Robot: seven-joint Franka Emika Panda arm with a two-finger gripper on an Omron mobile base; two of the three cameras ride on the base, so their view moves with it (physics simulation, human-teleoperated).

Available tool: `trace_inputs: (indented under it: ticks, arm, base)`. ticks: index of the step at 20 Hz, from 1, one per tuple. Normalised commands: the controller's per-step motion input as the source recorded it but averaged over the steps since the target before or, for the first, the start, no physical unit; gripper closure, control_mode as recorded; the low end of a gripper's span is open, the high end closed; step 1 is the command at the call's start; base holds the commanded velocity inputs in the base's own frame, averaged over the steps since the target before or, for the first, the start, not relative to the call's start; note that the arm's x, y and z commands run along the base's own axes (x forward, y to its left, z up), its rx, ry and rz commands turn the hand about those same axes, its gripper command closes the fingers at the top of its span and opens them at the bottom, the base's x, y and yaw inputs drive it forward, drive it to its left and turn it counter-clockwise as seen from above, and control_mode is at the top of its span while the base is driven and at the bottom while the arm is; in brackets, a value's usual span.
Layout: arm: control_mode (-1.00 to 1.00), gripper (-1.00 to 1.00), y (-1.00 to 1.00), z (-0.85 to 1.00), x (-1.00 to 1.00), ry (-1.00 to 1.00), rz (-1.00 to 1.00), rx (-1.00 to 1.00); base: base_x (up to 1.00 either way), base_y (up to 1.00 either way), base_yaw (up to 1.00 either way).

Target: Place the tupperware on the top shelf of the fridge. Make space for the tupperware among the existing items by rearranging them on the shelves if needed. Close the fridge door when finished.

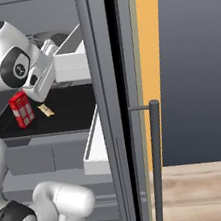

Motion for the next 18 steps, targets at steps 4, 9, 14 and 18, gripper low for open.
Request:
trace_inputs:
  ticks: [4,9,14,18]
  arm:
    - [-1.00,1.00,-0.16,0.00,0.72,0.00,-0.03,0.00]
    - [-1.00,1.00,-0.19,0.00,0.57,-0.04,-0.08,0.00]
    - [-1.00,1.00,-0.10,0.00,0.35,-0.14,-0.24,0.00]
    - [-1.00,1.00,-0.01,0.00,0.49,-0.14,-0.29,0.00]
  base:
    - [0.00,0.00,0.00]
    - [0.00,0.00,0.00]
    - [0.00,0.00,0.00]
    - [0.00,0.00,0.00]
